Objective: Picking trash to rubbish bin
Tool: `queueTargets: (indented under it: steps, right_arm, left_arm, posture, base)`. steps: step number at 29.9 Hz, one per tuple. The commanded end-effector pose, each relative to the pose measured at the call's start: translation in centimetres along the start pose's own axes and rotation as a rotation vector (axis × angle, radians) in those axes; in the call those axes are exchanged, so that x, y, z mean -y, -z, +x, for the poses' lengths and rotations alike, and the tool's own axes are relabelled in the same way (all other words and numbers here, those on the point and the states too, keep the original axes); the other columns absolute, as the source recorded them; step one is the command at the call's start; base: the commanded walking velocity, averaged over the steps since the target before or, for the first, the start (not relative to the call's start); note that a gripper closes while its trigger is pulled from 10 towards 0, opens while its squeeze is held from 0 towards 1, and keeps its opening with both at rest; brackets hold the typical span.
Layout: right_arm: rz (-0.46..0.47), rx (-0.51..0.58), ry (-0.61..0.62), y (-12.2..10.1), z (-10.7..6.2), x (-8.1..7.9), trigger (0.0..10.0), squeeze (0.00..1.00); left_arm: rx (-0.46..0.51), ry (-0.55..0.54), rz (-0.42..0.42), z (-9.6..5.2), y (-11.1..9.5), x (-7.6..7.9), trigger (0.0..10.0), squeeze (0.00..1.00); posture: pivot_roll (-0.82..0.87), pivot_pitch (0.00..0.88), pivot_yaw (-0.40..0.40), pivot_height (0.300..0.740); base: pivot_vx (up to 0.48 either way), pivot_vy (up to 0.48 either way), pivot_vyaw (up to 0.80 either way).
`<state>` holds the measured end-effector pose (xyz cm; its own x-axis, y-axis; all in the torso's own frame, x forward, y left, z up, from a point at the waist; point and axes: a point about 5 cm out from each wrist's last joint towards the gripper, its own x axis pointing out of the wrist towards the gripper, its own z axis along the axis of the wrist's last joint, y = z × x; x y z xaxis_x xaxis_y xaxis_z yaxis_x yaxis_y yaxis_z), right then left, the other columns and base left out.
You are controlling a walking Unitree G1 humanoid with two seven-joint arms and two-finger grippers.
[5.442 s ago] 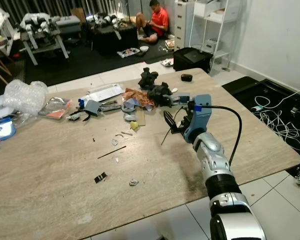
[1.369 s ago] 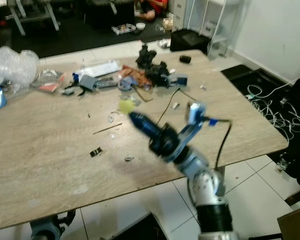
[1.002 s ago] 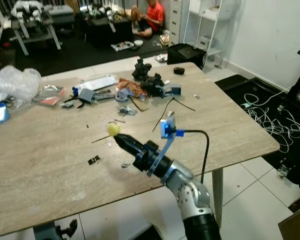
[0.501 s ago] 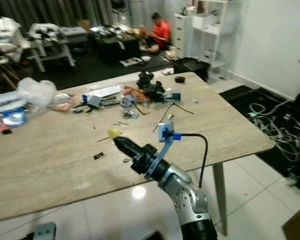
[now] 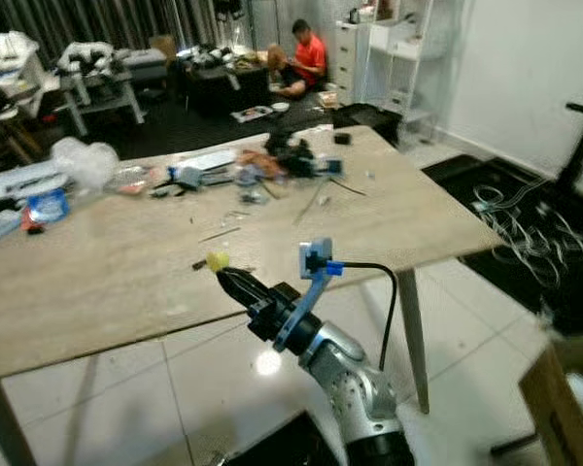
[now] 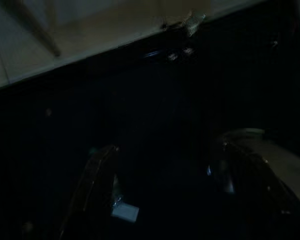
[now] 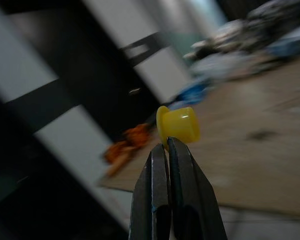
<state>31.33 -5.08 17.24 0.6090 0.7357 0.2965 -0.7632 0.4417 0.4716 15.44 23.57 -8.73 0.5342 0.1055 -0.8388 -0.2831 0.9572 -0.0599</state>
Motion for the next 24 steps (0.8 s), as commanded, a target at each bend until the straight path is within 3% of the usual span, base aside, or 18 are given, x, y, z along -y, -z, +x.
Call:
queueTargets:
  steps: [1, 7, 11, 16, 22, 24]
  right_arm:
    - [-0.014, 0.033, 0.067, -0.5, 0.0, 0.7, 10.0, 0.0]
    - [-0.05, 0.095, 0.233, -1.8, -0.4, 2.9, 10.0, 0.0]
    - [-0.061, 0.11, 0.271, -2.2, -0.7, 3.5, 10.0, 0.0]
    - [-0.094, 0.11, 0.33, -2.0, -1.3, 4.0, 10.0, 0.0]
    - [-0.151, 0.092, 0.425, -1.2, -2.2, 4.9, 10.0, 0.0]
    - [-0.157, 0.097, 0.454, -1.3, -2.5, 5.2, 10.0, 0.0]
  left_arm:
    - [-0.005, -0.001, 0.019, 0.0, 0.0, -0.1, 10.0, 0.0]
    - [-0.019, 0.003, 0.035, -0.1, 0.4, 0.0, 10.0, 0.0]
    - [-0.019, 0.004, 0.037, 0.0, 0.4, 0.1, 10.0, 0.0]
    - [-0.021, 0.002, 0.055, -0.1, 0.5, 0.1, 10.0, 0.0]
    - [-0.006, 0.008, 0.077, 0.0, 0.0, 0.2, 10.0, 0.0]
    - [0.003, 0.011, 0.079, 0.1, -0.3, 0.3, 10.0, 0.0]
  posture:
    - [-0.12, 0.099, 0.093, 0.74]
    - [-0.12, 0.093, 0.09, 0.74]
    - [-0.13, 0.096, 0.094, 0.74]
    - [-0.14, 0.099, 0.1, 0.74]
    - [-0.16, 0.1, 0.112, 0.74]
    - [-0.16, 0.099, 0.113, 0.74]
  base:
    - [0.0, 0.0, -0.8]
    - [0.0, 0.0, -0.8]
    - [0.0, 0.0, -0.8]
    - [0.0, 0.0, 0.0]
    - [0.0, 0.0, -0.8]
    - [0.0, 0.0, 0.0]
